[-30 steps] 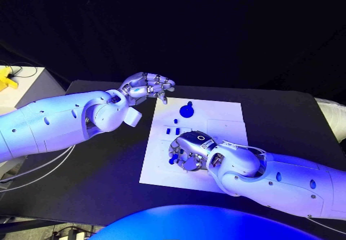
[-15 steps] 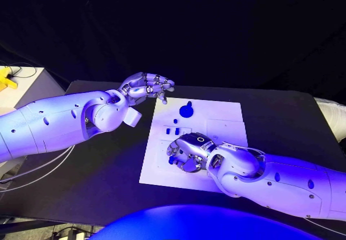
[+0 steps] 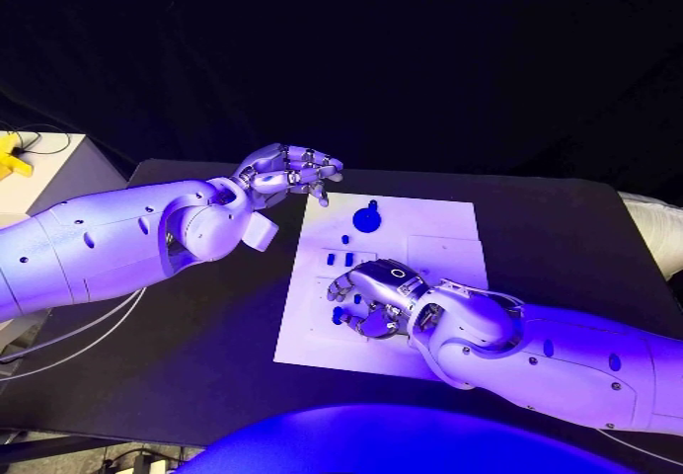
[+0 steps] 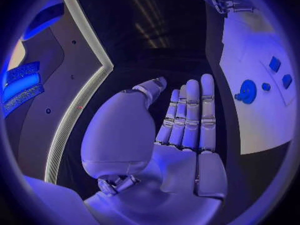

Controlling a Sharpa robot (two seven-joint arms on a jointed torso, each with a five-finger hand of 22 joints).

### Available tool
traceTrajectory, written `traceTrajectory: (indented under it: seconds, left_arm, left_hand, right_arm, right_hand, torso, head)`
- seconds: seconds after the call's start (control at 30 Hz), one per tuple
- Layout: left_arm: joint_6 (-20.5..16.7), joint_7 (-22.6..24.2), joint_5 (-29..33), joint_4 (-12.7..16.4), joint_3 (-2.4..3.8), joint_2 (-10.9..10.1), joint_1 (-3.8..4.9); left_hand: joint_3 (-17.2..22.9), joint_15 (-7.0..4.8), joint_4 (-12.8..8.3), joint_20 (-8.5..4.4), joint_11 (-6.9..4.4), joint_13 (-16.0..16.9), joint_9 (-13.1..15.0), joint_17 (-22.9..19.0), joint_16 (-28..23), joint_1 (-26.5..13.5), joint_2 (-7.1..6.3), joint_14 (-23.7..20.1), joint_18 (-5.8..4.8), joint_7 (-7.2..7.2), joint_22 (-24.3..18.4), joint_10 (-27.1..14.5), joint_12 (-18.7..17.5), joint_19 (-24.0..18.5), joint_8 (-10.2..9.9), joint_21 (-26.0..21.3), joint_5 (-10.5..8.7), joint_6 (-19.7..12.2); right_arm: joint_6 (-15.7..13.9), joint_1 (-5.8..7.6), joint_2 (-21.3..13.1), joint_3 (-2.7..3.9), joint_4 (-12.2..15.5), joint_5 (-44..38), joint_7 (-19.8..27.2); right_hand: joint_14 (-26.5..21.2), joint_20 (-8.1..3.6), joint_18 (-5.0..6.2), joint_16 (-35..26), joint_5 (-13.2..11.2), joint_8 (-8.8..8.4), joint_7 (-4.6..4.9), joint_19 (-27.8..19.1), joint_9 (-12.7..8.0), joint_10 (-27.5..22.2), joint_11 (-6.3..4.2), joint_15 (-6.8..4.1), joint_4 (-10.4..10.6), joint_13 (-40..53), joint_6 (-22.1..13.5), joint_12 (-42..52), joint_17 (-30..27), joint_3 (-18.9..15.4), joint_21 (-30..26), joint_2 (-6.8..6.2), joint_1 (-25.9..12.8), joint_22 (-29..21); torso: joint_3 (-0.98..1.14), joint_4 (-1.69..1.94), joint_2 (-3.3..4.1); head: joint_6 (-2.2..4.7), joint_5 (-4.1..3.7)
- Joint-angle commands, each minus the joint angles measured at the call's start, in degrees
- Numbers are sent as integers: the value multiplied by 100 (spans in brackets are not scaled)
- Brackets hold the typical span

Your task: Assemble the parts on the task board

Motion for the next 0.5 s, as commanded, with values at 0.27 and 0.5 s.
traceTrajectory:
  seconds: [0.27,0.5]
  left_arm:
    - [143,21,1,10,1,-5,1]
    - [143,25,1,-9,1,-8,0]
  left_hand:
    - [14,17,25,16,-1,6,-1,-9,-32,18,50,-15,30,22,4,-32,-17,-7,-23,-22,-8,-5]
    - [9,18,30,17,1,6,-2,-9,-33,14,48,-16,30,24,3,-35,-18,-8,-25,-23,-12,-8]
  right_arm:
    - [-275,63,-427,4,241,667,712]
    - [0,395,-1149,22,562,2462,1468]
  right_hand:
    - [-388,53,219,-246,43,-199,79,-331,-51,-418,53,50,-55,-36,-318,296,-532,-325,-593,51,312,-395]
    - [-237,33,110,51,46,-204,80,-16,-38,182,-23,5,48,115,-267,926,-155,-347,-21,126,257,72]
  torso:
    - [-4,-2,-6]
    - [-10,-32,-27]
  head:
    - [1,-55]
    - [1,-124]
